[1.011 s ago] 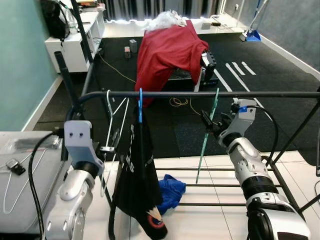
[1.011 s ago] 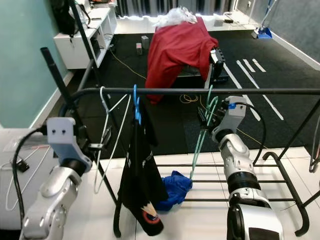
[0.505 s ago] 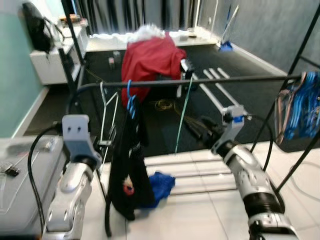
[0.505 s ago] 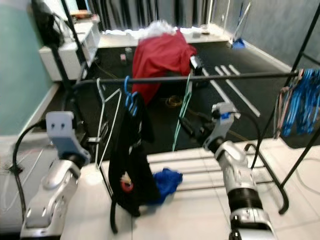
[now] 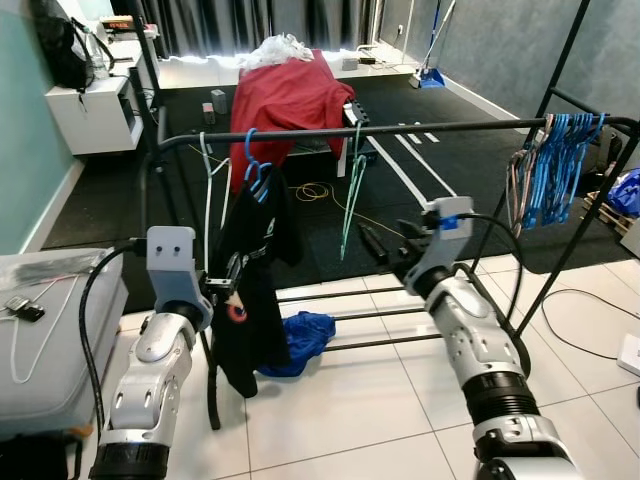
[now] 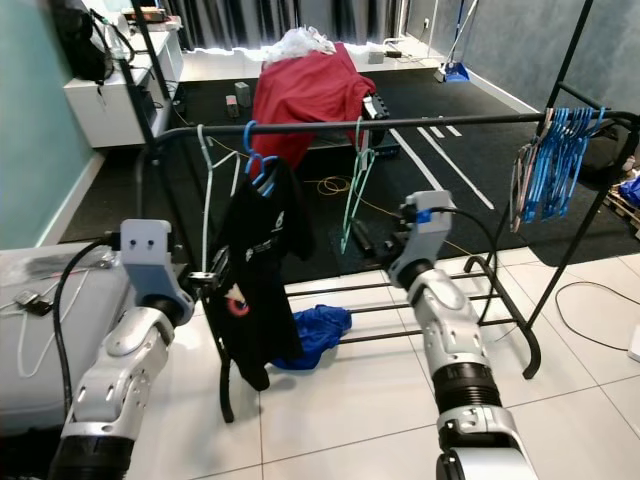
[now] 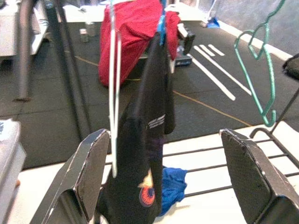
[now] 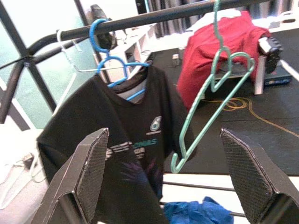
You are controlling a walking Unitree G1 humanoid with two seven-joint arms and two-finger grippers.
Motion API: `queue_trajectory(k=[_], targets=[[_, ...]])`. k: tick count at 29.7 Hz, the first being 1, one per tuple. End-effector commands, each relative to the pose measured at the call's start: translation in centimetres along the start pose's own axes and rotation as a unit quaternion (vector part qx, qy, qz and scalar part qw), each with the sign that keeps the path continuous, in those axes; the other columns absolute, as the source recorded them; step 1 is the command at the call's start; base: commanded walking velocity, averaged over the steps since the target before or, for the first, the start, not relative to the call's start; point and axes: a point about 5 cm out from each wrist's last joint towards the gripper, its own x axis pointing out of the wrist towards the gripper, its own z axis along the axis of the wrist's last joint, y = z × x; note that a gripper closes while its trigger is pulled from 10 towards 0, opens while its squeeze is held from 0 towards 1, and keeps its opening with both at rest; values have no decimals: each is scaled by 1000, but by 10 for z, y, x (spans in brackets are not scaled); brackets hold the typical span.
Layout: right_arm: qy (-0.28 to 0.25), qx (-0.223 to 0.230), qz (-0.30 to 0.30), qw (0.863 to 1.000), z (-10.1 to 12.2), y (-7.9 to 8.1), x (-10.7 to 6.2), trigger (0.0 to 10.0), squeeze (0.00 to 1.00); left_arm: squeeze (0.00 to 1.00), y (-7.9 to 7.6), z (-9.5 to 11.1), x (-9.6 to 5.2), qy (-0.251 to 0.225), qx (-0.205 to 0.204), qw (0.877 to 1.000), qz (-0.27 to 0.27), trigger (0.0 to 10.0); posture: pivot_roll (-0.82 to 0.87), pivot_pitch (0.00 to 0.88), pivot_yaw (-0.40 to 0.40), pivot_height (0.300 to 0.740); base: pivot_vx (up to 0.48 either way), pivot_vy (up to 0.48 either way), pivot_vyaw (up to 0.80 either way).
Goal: Hang hanger
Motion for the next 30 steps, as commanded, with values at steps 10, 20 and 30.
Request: queue_trajectory(k=[10, 20, 30], targets=[[-1, 65, 25, 998, -3, 47, 19, 10000, 0, 0, -37, 7, 13, -10, -47, 997, -64, 10000, -48, 67, 19, 740, 0, 0, 0], [-7, 110, 58, 992, 4, 73, 28, 10000, 0, 0, -49, 13, 15, -18, -122, 991, -48, 10000, -25, 85, -8, 740, 0, 0, 0], [10, 78, 51, 996, -1, 70, 25, 10000, 0, 0, -40, 11, 9, -16, -123, 992, -32, 10000, -21, 103, -16, 740, -97, 0, 0]])
